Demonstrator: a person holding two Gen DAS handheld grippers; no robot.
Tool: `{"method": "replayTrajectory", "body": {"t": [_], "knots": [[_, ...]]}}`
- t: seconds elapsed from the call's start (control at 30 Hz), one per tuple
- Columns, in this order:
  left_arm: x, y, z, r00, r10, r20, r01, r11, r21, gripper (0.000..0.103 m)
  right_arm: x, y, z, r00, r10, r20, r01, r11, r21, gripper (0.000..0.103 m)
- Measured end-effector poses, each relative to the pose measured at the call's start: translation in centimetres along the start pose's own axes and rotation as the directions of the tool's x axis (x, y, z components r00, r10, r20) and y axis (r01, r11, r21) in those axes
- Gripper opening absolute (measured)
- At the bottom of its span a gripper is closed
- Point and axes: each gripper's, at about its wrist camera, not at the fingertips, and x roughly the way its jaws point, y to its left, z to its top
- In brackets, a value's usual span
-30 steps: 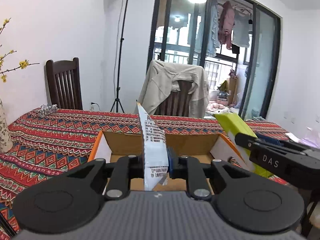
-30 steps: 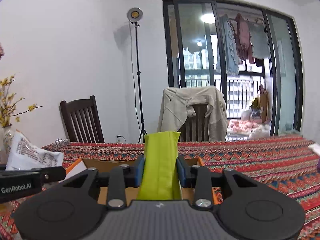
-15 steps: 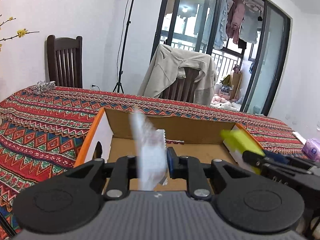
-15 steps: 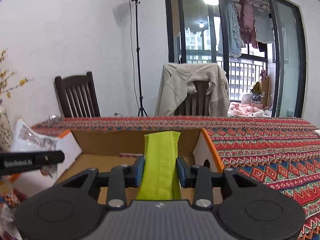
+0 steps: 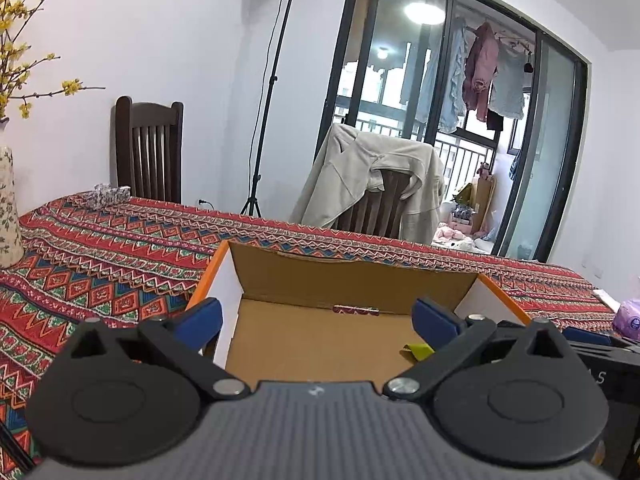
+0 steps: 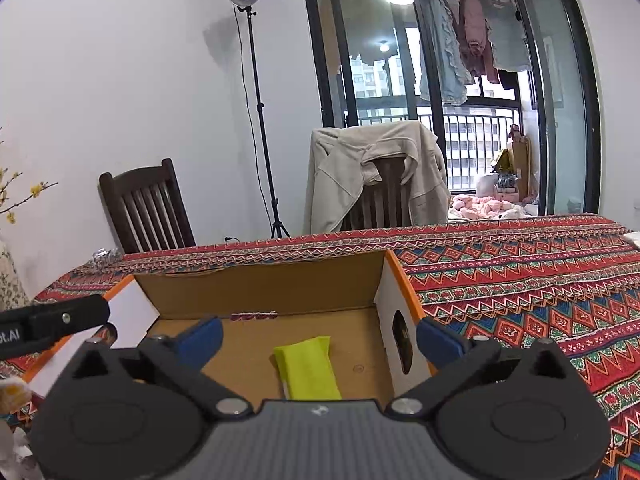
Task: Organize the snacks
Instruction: 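Open the right gripper to drop the green bar into the box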
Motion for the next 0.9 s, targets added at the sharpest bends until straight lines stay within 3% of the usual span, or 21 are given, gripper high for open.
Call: {"method": "replayTrajectory", "body": {"t": [0.47,0.6,0.9], "knots": [[-2.8,-0.3,1.7,0.999,0.034,0.04,-0.033,0.999,-0.021,0.103,-2.2,-0.1,1.4,0.998,0.009,0.055,-0.009,1.0,0.004,0.103],[-4.1,0.0,1.4,0.998,0.024,0.066,-0.023,1.0,-0.014,0.103,-3.4,0.1,1.8,0.997,0.008,0.079,-0.008,1.0,0.0,0.103],[-7.3,1.1,0.4,0.999,0.019,0.046,-0.02,1.0,0.011,0.103,-6.8,0.3,2.0,0.994,0.01,0.106,-0.007,0.999,-0.034,0.103]]}}
